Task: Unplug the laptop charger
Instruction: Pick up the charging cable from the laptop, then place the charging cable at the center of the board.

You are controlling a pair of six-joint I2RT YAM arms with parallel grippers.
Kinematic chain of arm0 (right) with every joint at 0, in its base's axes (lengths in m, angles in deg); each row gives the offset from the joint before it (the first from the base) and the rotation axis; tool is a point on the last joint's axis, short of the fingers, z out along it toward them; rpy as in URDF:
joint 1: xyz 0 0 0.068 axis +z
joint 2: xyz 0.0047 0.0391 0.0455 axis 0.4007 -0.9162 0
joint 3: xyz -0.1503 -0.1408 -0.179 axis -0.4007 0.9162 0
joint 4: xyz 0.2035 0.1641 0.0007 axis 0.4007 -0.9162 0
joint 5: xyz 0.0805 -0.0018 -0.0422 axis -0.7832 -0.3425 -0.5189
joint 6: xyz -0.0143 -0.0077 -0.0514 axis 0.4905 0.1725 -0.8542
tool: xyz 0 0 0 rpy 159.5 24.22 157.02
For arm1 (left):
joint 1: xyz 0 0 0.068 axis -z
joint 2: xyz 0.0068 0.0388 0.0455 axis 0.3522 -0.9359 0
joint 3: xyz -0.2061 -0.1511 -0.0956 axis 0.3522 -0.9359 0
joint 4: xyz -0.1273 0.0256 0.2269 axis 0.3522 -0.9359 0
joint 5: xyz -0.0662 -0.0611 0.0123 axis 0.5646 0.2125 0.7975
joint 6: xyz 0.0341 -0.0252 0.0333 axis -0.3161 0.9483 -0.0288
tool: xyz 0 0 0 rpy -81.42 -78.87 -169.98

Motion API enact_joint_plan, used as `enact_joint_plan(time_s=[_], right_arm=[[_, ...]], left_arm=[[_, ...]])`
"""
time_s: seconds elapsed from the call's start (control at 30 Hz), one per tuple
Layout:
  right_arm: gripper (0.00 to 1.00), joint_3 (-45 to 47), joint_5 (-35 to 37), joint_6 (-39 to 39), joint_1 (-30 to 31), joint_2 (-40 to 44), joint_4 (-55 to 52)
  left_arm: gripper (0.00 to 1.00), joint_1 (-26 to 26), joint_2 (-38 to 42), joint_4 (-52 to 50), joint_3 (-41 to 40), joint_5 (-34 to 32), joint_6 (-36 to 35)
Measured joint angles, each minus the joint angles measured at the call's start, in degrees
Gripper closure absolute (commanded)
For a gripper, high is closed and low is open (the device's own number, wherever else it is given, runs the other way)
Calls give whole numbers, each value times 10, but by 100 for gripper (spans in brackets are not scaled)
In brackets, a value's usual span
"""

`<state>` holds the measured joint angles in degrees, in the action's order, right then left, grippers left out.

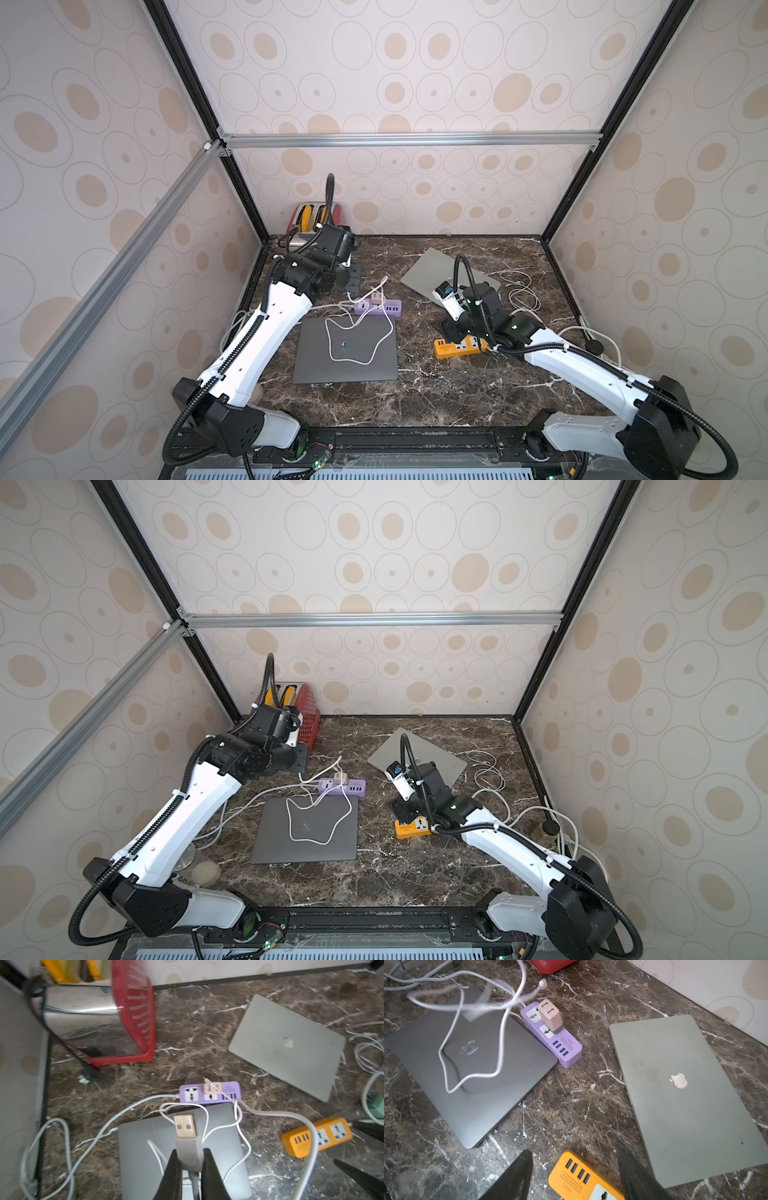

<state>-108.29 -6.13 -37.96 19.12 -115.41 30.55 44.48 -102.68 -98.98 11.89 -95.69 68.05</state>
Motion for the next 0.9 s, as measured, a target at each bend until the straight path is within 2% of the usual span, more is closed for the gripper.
enact_joint_plan(time_s=[0.3,0.6,0.73,0.8,0.9], right_arm=[[33,-110,-47,-23,0,-92,10],[32,-114,-71,-26,-1,-127,18],[32,-114,-76,-26,-1,-128,21],[32,-114,-78,-26,-1,-129,22],[32,-114,-80,-25,-2,-131,26]], left_arm=[[100,-115,-83,-60,165,-65,-27],[100,-277,-98,-40,185,-88,-29],[99,-291,-132,-21,201,-82,-32],[91,-291,-157,-9,199,-54,-30],[86,-291,-178,23,139,-1,-23]])
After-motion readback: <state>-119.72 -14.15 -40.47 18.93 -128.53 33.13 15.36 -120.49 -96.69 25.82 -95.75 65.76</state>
